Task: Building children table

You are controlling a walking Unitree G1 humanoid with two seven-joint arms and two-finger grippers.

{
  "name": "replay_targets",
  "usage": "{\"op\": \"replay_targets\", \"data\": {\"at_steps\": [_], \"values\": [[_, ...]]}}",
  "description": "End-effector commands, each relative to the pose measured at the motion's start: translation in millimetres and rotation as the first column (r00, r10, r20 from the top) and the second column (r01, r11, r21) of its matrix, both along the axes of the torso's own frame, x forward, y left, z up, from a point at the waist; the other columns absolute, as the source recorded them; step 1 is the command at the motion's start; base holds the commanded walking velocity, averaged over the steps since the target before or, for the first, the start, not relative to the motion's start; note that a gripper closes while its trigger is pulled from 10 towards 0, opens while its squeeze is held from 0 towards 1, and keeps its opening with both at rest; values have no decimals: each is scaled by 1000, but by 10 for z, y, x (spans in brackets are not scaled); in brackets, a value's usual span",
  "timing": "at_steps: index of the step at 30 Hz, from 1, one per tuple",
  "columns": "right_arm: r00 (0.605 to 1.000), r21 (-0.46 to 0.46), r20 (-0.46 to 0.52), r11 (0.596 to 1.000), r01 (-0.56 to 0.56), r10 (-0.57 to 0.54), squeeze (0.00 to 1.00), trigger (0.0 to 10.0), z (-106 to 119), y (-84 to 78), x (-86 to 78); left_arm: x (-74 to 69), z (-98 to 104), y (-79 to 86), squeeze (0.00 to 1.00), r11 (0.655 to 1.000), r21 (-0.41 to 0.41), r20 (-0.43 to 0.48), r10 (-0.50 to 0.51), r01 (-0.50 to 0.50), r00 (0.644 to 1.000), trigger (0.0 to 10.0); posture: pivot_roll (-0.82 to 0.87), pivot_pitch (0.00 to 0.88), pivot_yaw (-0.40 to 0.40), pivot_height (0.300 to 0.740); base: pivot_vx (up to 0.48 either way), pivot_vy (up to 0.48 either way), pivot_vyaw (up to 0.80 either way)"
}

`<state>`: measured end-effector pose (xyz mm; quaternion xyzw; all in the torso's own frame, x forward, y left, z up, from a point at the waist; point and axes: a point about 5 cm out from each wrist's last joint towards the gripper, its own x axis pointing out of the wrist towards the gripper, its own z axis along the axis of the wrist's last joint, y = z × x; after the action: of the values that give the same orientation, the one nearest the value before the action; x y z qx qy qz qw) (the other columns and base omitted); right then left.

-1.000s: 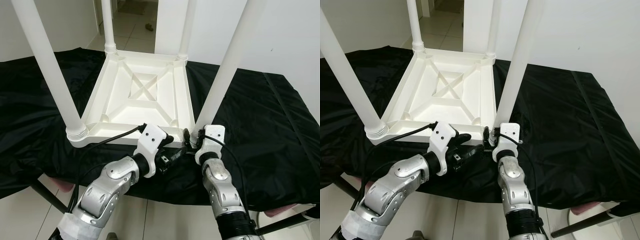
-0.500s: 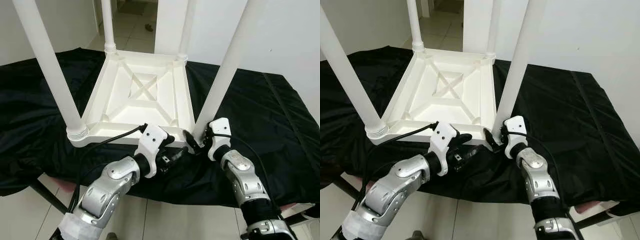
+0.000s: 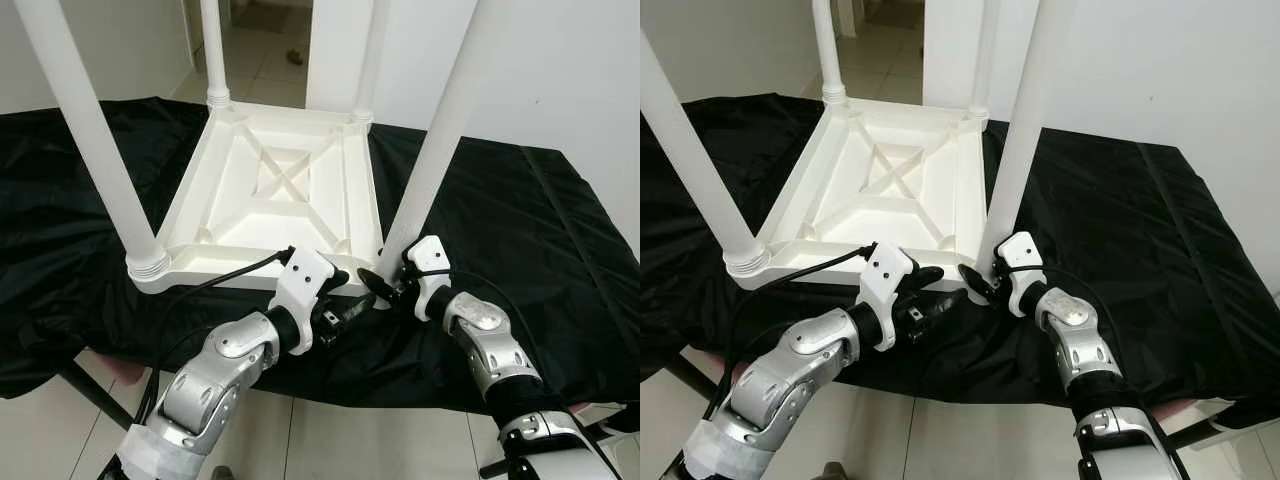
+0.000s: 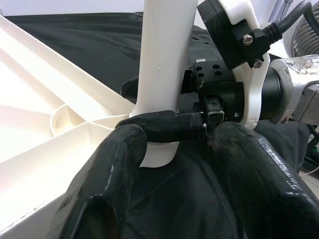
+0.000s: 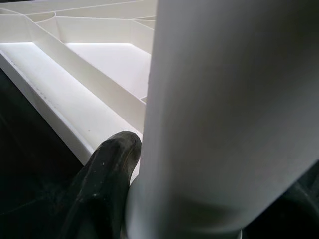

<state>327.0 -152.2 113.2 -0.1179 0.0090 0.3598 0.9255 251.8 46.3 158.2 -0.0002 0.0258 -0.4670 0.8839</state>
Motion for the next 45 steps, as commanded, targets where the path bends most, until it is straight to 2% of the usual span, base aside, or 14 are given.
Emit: {"op": "replay_targets", "data": {"at_steps": [1,13,15,18,20,24,27,28,30,39,40,41,42,45], "values": [[998,-28,-54,999,-30,29,0,0,-139,31,-42,-16,0,-6,0,1000,7,6,-27,27,1000,10000,60,0,-49,740,0,0,0],[987,54,-27,986,158,-156,0,0,-136,-52,-73,-30,-11,-28,0,999,10,0,-43,43,999,10000,50,0,-42,740,0,0,0],[945,111,-55,939,326,-321,0,0,-178,-38,-88,-35,-26,-37,0,999,12,-4,-47,47,999,10000,47,0,-43,740,0,0,0],[920,130,-63,911,393,-387,0,0,-189,-31,-99,-38,-30,-42,0,999,14,-4,-48,48,999,10000,50,0,-46,740,0,0,0],[868,178,-67,850,495,-492,0,0,-173,0,-135,-44,-31,-41,0,999,15,-4,-45,45,999,10000,55,0,-51,740,0,0,0],[855,191,-64,834,517,-516,0,0,-162,12,-149,-45,-31,-39,0,999,15,-4,-43,43,999,10000,55,0,-51,740,0,0,0],[812,203,-63,789,580,-580,0,0,-153,25,-178,-50,-37,-36,0,999,15,-6,-39,39,999,10000,58,0,-55,740,0,0,0],[753,205,-73,729,653,-654,0,0,-162,80,-220,-52,-44,-35,0,999,15,-6,-35,35,999,10000,59,0,-56,740,0,0,0],[725,209,-93,699,684,-682,0,0,-175,152,-249,-52,-49,-36,0,999,16,-6,-31,32,999,10000,59,0,-56,740,0,0,0],[746,226,-98,716,661,-658,0,0,-117,268,-270,-42,-40,-28,0,1000,19,4,-13,13,1000,10000,59,12,-53,740,0,0,0],[752,237,-111,717,655,-650,133,0,-113,284,-269,-38,-40,-19,0,1000,20,7,-5,5,1000,10000,59,12,-53,740,0,0,0],[752,237,-111,717,655,-650,133,0,-113,284,-269,-38,-40,-19,0,1000,20,7,-5,5,1000,10000,59,12,-53,740,0,0,0],[764,256,-120,723,641,-635,1000,10000,-83,291,-258,-33,-35,-12,0,1000,21,17,7,-7,1000,10000,59,14,-53,740,0,0,0],[773,272,-112,729,629,-625,1000,10000,-56,284,-252,-31,-31,-12,0,1000,20,21,10,-10,1000,10000,59,14,-53,740,0,0,0]]}}
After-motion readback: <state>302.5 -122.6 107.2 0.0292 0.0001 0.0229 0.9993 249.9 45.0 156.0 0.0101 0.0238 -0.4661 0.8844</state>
